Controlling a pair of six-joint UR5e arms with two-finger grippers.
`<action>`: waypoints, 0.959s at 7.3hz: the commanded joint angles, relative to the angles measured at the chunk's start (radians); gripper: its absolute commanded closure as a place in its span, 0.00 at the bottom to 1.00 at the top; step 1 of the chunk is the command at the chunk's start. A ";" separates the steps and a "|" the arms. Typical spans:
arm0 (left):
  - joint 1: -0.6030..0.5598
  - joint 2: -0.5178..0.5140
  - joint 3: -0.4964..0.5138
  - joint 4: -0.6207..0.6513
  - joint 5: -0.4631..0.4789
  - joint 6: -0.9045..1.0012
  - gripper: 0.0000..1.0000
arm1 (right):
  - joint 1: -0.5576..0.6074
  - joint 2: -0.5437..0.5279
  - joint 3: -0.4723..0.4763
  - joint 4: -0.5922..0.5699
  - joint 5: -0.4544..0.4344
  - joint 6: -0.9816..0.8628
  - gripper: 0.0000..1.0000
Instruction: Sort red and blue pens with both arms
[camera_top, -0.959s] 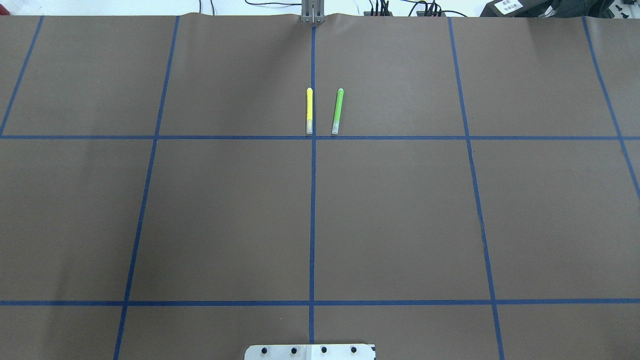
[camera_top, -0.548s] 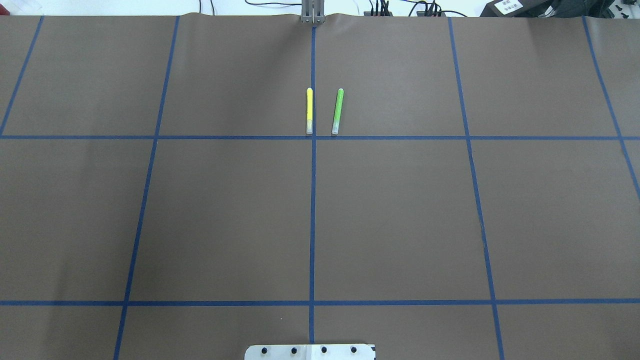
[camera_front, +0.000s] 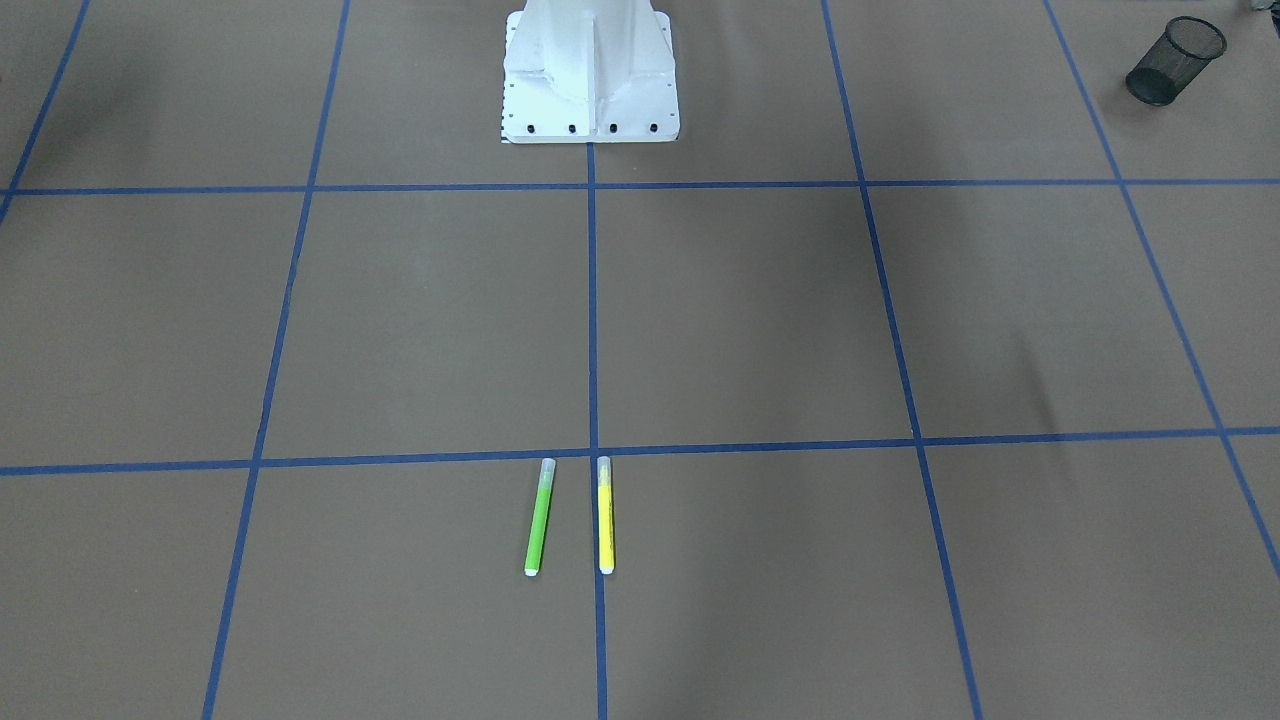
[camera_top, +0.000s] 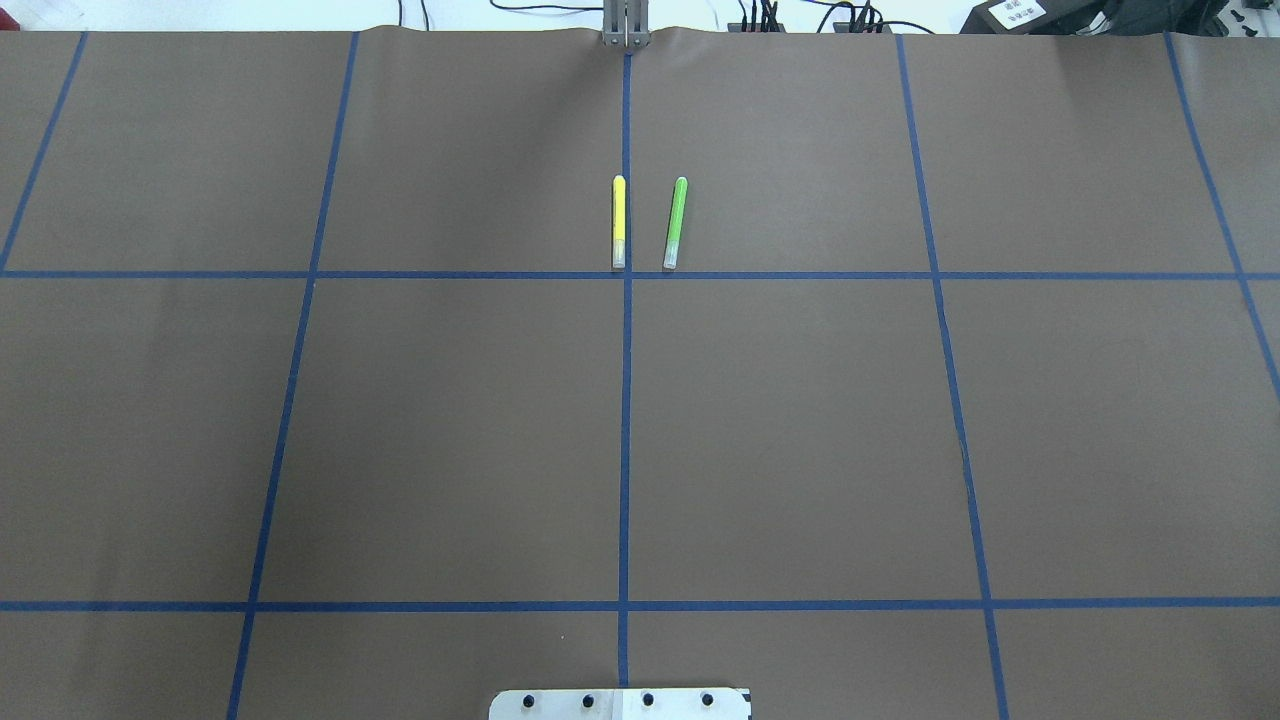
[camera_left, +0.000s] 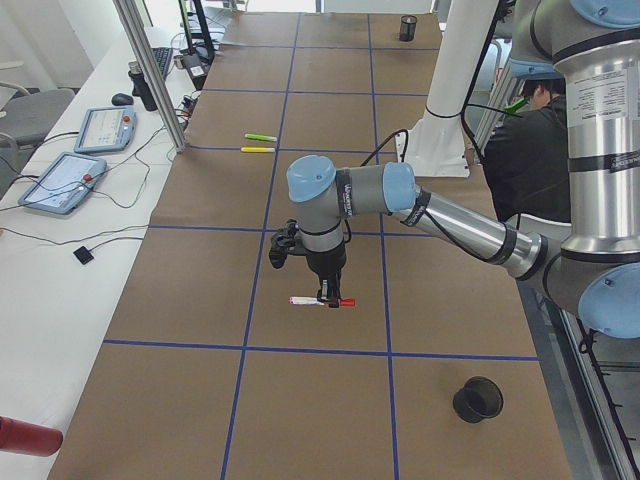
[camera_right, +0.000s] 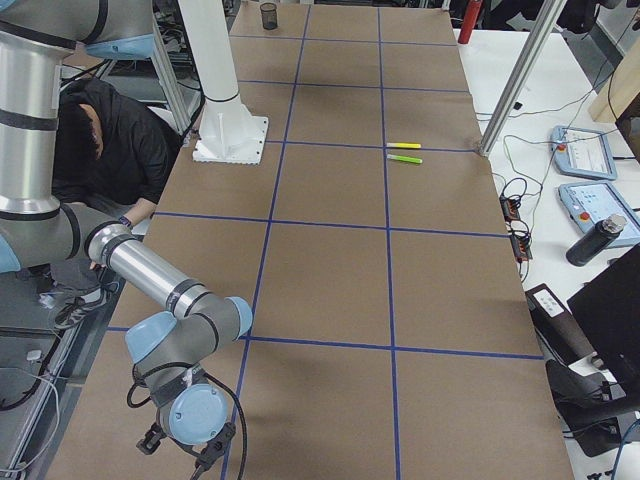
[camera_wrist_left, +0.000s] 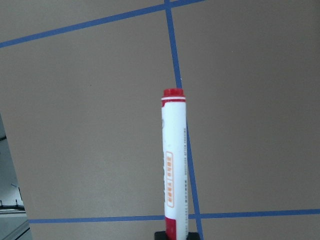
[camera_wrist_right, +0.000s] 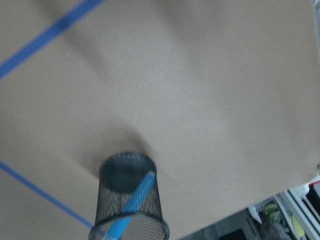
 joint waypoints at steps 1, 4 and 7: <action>-0.007 0.021 0.037 0.001 0.007 -0.003 1.00 | -0.021 0.005 -0.004 0.232 0.067 0.105 0.01; -0.077 0.096 0.132 -0.001 0.005 0.000 1.00 | -0.151 0.147 0.002 0.274 0.221 0.259 0.01; -0.218 0.248 0.118 0.054 -0.001 0.000 1.00 | -0.305 0.264 0.012 0.277 0.295 0.389 0.01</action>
